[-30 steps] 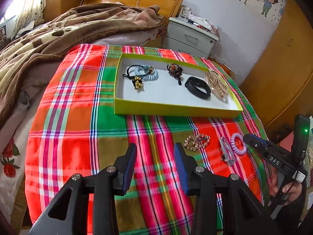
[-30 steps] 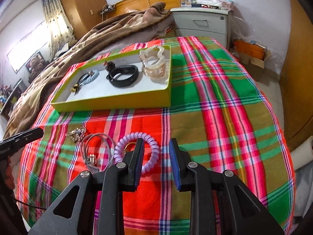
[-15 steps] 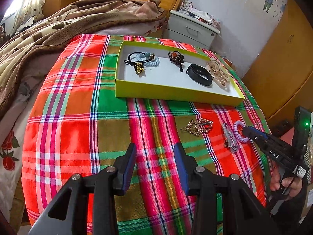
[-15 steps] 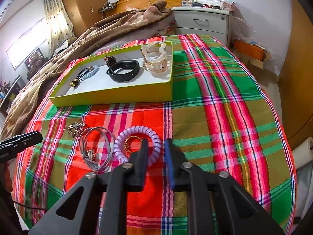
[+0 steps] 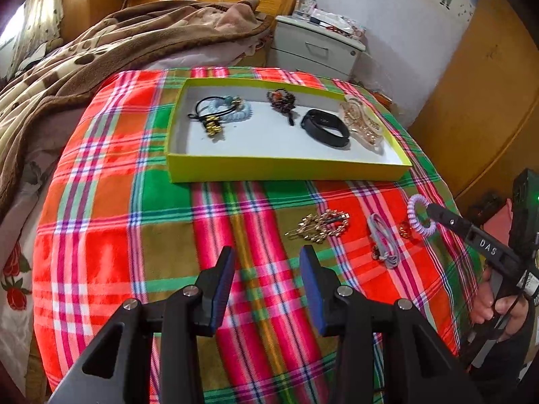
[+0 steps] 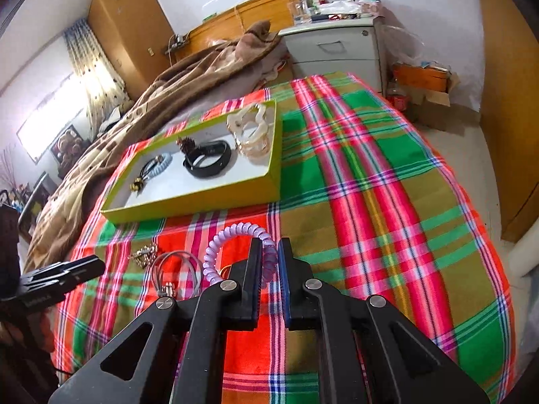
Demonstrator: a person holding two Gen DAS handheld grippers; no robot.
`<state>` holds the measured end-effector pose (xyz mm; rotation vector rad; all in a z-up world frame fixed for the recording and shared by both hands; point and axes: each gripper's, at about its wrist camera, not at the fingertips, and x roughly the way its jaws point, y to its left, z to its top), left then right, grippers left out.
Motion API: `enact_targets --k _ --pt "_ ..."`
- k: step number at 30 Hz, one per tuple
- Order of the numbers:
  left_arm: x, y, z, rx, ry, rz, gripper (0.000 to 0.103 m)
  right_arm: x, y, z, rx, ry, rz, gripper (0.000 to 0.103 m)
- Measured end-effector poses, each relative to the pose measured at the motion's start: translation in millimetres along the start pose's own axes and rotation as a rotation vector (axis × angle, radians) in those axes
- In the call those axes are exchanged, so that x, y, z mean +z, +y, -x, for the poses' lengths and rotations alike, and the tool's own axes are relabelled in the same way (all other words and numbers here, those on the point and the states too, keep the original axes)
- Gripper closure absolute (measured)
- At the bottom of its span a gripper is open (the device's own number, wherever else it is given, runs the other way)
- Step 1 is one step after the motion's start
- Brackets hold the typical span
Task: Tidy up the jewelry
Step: 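Grasp the gold ornate hair clip with the left tool while the right tool holds the coil tie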
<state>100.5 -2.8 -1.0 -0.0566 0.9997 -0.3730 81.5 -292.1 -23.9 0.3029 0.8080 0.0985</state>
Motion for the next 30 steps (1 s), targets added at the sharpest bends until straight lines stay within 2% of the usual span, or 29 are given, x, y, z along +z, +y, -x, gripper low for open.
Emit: enact_targets --k 10,16,18,20,24,30 --pt "15 -34 -21 -0.053 0.027 -0.142 0.059 2 -6 14 -0.009 -0.033 -0.028 0.093" --pt "21 -47 -40 -0.032 0.062 -0.201 0.058 4 -7 16 -0.015 -0.039 -0.028 0.093" --pt "21 -50 -46 -0.019 0.075 -0.224 0.053 4 -6 16 -0.014 -0.041 -0.029 0.093" --pt "21 -52 -51 -0.006 0.089 -0.231 0.052 5 -6 15 -0.014 -0.042 -0.029 0.093" --pt "23 -57 -55 0.001 0.082 -0.246 0.052 6 -4 15 -0.011 -0.043 -0.025 0.093" --pt "19 -65 -58 0.054 0.06 -0.304 0.052 8 -3 12 -0.005 -0.042 -0.022 0.093"
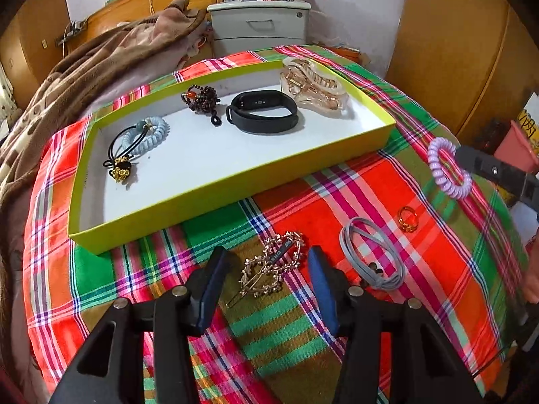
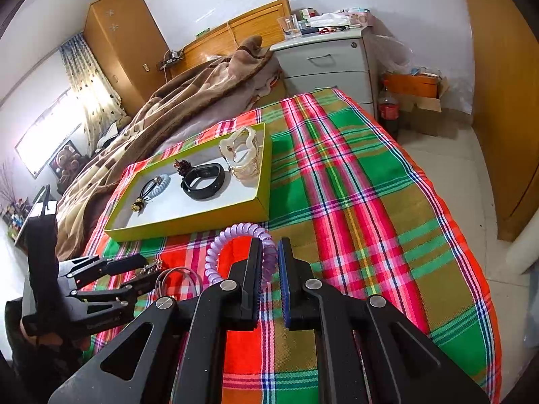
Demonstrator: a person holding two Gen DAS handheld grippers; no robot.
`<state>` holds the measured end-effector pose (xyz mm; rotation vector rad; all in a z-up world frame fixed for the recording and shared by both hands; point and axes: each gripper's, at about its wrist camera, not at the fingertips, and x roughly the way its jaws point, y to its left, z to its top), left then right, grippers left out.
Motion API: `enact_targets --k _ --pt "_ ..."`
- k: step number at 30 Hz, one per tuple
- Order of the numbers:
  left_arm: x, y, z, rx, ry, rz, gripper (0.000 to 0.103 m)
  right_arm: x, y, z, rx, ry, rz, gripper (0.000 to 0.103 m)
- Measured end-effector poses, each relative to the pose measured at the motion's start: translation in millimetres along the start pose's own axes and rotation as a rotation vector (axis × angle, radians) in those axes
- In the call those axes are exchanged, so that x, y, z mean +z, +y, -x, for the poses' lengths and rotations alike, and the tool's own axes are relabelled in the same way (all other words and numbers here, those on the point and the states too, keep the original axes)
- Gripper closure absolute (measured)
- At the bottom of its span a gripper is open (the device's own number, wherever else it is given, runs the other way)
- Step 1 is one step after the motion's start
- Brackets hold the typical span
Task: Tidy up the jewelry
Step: 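Grasp the gold ornate hair clip with the left tool while the right tool holds the coil tie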
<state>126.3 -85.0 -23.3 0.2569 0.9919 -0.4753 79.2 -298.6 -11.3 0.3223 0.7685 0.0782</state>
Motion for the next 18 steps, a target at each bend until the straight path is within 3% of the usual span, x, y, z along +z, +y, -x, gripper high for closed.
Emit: enact_targets --k 4,9,18 --pt "-1 2 1 -0.006 -0.004 0.009 0.053 0 0 -1 0.002 0.001 0.0 0.093" --pt "-3 6 5 -0.02 -0.004 0.02 0.066 0 1 -1 0.002 0.0 0.001 0.093" --pt "-4 10 9 -0.02 -0.006 0.044 0.067 0 3 -2 0.007 -0.003 0.005 0.093"
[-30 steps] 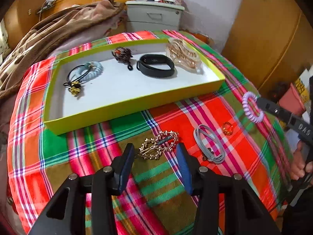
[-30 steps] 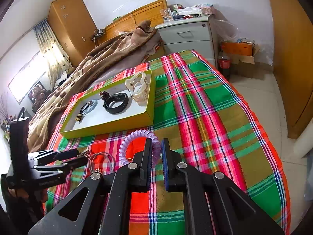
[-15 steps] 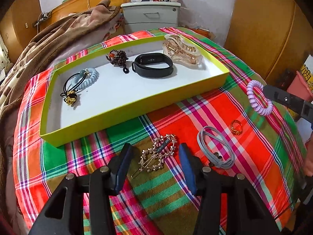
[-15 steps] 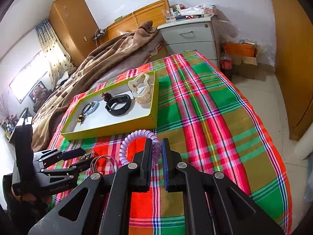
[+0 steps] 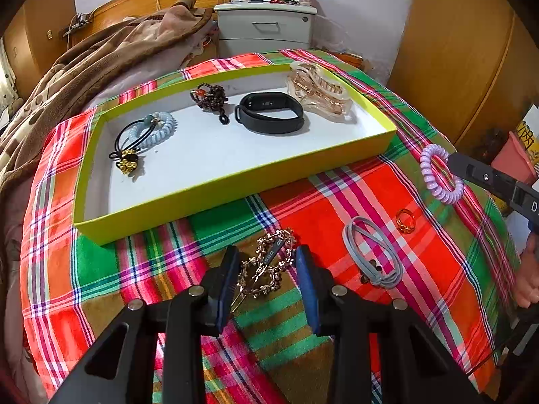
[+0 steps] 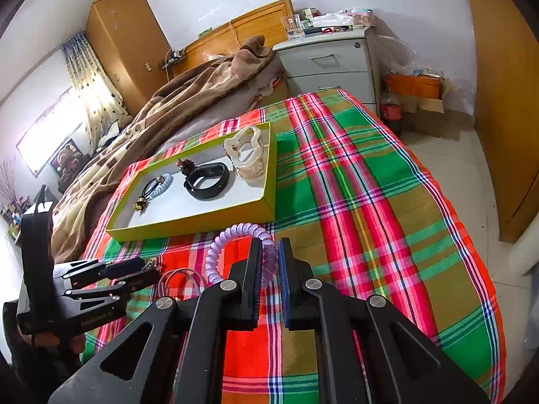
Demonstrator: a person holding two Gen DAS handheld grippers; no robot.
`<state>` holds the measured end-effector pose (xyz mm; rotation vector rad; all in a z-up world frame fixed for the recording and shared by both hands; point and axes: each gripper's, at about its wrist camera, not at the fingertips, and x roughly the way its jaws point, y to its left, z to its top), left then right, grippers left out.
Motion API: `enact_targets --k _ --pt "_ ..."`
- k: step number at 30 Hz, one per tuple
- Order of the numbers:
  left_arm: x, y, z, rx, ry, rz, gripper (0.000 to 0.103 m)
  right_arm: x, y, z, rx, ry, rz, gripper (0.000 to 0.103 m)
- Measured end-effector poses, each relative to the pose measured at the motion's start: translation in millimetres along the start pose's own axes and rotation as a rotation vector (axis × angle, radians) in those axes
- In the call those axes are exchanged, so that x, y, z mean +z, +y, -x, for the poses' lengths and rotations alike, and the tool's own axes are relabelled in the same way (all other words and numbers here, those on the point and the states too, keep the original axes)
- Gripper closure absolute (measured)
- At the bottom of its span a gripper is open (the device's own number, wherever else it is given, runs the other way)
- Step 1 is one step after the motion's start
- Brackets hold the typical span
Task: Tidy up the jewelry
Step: 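Grasp the gold ornate hair clip with the left tool while the right tool holds the coil tie, then carry the gold clip and lavender coil tie over the yellow box with both tools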
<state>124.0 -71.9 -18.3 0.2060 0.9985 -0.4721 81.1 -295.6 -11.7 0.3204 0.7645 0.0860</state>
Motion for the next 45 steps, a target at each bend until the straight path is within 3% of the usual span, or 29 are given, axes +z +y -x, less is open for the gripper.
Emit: enact_targets --k 23,33,45 --pt "3 51 40 0.039 -0.099 0.151 0.067 21 37 -10 0.036 -0.016 0.06 0.093" --pt "31 76 48 0.056 -0.144 0.17 0.067 42 70 -40 0.055 0.01 0.105 0.093" --pt "73 92 21 0.042 -0.136 0.169 0.067 54 85 -83 0.071 0.093 0.11 0.093"
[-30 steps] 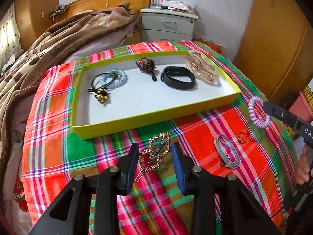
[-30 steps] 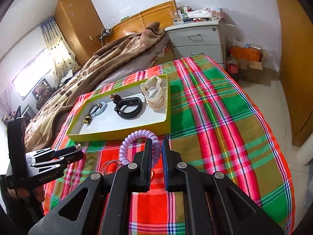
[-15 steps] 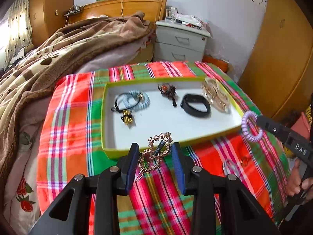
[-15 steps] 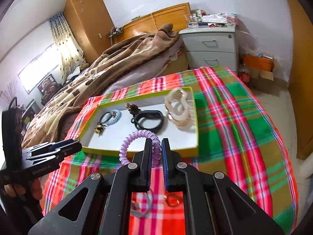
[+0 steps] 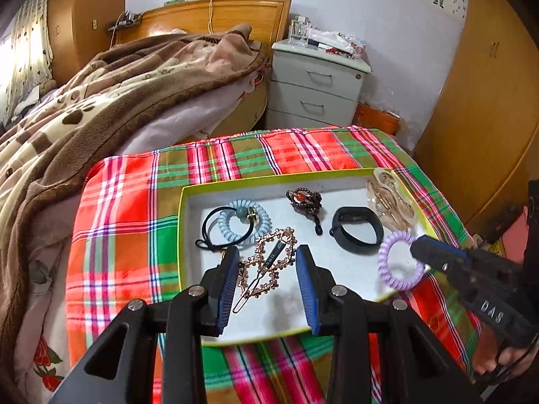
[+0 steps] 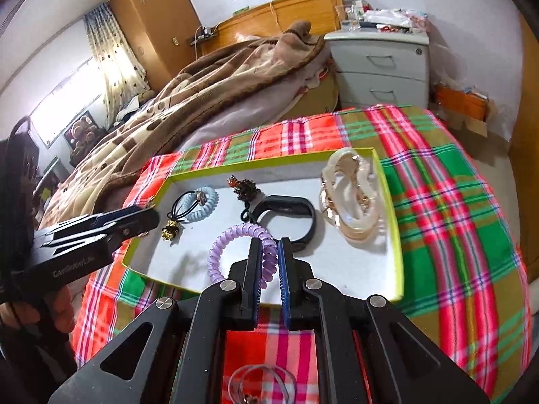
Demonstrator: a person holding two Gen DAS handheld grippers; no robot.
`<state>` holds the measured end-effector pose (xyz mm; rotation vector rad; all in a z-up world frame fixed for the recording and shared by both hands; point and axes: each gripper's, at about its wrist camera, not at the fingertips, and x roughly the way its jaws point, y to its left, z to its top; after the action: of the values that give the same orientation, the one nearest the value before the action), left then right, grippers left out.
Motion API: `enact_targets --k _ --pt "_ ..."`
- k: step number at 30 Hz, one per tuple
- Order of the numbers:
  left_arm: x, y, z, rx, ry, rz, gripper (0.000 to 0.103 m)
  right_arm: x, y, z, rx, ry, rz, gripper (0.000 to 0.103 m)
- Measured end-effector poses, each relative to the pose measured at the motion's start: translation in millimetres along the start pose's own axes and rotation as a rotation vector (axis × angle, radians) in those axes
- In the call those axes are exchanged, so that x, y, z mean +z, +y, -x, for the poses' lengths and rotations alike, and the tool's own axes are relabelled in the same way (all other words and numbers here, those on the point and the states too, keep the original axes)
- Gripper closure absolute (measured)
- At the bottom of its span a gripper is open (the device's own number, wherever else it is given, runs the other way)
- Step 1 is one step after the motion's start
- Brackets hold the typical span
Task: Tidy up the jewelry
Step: 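Carry the gold clip and lavender coil tie over the yellow box with both tools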
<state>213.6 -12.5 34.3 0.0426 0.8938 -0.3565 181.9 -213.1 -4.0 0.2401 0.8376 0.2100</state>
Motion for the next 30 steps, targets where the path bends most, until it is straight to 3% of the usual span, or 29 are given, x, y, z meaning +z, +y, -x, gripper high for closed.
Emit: enact_targets --k 11,30 --pt "12 -1 -35 -0.003 0.046 -0.015 0.067 1 4 -28 0.005 0.072 0.022 0.093" --pt "7 -11 -66 0.01 0.117 -0.041 0.067 -4 14 -43 -0.096 0.103 0.133 0.093"
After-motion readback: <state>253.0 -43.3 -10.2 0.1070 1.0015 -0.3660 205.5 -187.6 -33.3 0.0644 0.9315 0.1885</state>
